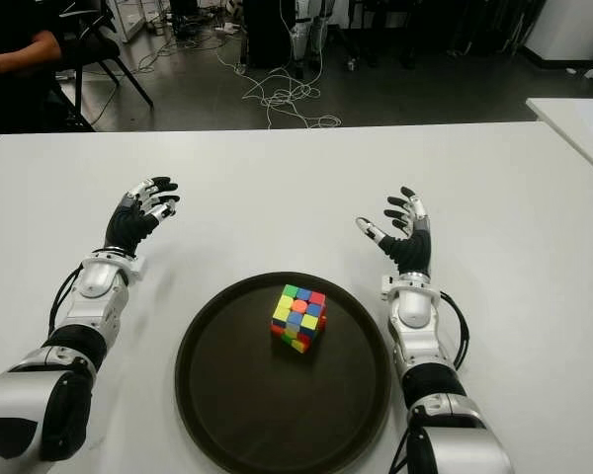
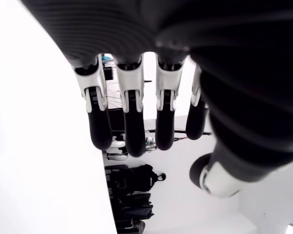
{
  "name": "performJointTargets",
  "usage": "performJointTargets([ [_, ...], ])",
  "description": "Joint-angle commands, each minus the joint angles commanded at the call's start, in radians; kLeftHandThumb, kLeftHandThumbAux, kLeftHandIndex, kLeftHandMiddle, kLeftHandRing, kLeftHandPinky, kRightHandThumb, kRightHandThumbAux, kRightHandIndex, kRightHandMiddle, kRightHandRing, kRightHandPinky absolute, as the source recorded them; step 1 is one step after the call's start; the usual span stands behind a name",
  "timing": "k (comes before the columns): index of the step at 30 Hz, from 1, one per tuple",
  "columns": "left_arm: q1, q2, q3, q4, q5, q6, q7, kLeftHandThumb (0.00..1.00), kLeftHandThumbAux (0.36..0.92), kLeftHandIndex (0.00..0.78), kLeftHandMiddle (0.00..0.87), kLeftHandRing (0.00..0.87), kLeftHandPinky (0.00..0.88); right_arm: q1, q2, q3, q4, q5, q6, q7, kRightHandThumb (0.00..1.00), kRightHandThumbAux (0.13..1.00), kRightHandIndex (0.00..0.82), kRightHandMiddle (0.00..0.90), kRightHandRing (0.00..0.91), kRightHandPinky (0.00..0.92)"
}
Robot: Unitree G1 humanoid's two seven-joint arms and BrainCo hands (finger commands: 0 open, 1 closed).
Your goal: Pick up the Rubik's Cube and put it in the plate
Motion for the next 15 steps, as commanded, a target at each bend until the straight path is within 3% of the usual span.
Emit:
performJointTargets([
  [15, -0.006, -0.013, -0.009, 0.0, 0.013, 0.007, 0.025, 0.145, 0.756, 0.251, 0.252, 0.243, 0.257, -0.005, -0.024, 0.008, 0.013, -0.019, 0.004, -0.001, 0.098, 0.762, 0.19, 0.286, 0.286, 0.285],
])
